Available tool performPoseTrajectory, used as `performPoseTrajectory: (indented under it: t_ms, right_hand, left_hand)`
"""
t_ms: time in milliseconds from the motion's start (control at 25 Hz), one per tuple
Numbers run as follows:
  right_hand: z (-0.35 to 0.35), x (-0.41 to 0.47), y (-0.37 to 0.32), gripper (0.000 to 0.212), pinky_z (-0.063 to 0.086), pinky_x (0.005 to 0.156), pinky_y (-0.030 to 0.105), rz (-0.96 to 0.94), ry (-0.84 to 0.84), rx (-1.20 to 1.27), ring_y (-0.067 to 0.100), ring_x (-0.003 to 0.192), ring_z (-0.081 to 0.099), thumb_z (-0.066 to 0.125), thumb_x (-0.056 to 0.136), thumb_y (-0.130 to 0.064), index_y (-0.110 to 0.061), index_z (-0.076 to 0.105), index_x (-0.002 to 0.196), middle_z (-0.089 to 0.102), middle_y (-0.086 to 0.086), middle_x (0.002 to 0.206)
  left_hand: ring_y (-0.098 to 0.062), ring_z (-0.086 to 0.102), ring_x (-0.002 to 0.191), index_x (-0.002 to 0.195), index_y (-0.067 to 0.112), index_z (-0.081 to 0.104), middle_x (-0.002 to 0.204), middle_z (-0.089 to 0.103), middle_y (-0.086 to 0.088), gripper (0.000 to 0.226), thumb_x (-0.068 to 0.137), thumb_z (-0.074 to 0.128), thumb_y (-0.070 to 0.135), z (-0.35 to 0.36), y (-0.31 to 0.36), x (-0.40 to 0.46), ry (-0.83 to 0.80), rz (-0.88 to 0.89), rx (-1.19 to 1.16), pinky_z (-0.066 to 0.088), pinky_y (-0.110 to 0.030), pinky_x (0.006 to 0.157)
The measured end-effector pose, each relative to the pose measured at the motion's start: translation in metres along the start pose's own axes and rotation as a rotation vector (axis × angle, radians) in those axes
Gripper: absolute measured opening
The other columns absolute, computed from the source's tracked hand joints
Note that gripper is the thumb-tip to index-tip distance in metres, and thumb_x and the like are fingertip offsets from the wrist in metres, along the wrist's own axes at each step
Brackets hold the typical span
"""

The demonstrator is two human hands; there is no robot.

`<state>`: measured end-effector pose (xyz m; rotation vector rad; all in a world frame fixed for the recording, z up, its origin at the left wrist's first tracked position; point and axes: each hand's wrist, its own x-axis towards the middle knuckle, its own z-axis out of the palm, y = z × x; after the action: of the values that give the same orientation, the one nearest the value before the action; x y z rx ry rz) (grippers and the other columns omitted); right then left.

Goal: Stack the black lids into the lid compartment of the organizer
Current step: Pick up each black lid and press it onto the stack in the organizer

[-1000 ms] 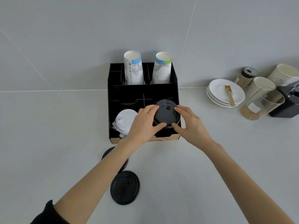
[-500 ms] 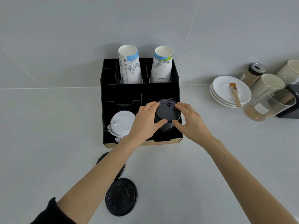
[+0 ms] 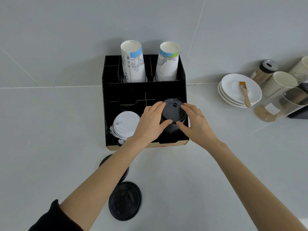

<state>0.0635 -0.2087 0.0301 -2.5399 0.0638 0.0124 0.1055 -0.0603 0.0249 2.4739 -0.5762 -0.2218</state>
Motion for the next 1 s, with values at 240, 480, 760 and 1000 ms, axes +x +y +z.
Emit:
performPoseTrajectory:
  t_ms: [240,480,760,1000]
  right_hand:
    - [0.001,-0.001,0.0,0.054,0.031,0.107,0.033,-0.005,0.004,-0.007,0.026,0.13,0.033,0.056,0.085,-0.018,-0.007,0.034,0.133,0.037,0.011,0.142]
    - [0.005,-0.005,-0.001,0.054,0.031,0.109,0.036,0.023,0.014,-0.004,0.026,0.133,0.031,0.055,0.086,-0.018,-0.008,0.032,0.134,0.034,0.011,0.145]
    - [0.008,-0.023,-0.015,0.053,0.03,0.109,0.044,0.016,0.095,-0.004,0.028,0.135,0.025,0.057,0.085,-0.017,-0.012,0.034,0.133,0.03,0.011,0.147]
    - [0.028,-0.05,-0.035,0.054,0.026,0.111,0.039,-0.047,0.035,0.033,0.025,0.136,0.025,0.056,0.085,-0.018,-0.012,0.033,0.134,0.029,0.009,0.148]
  left_hand:
    - [-0.027,0.029,0.132,0.138,0.011,0.026,0.149,0.03,-0.005,0.06,0.088,0.053,0.03,0.0,-0.003,-0.001,-0.022,-0.008,-0.008,0.028,-0.034,0.108]
    - [-0.026,0.028,0.134,0.138,0.012,0.028,0.149,0.029,-0.005,0.06,0.087,0.055,0.029,-0.001,-0.002,-0.003,-0.022,-0.016,-0.026,0.027,-0.035,0.11]
    - [-0.024,0.034,0.132,0.135,0.011,0.032,0.145,0.036,-0.008,0.055,0.087,0.054,0.026,-0.01,-0.017,-0.03,0.005,0.004,-0.068,0.03,-0.034,0.109]
    - [-0.021,0.035,0.129,0.133,0.013,0.035,0.14,0.041,-0.005,0.052,0.087,0.056,0.025,-0.017,-0.038,-0.078,0.036,-0.075,-0.129,0.029,-0.029,0.105]
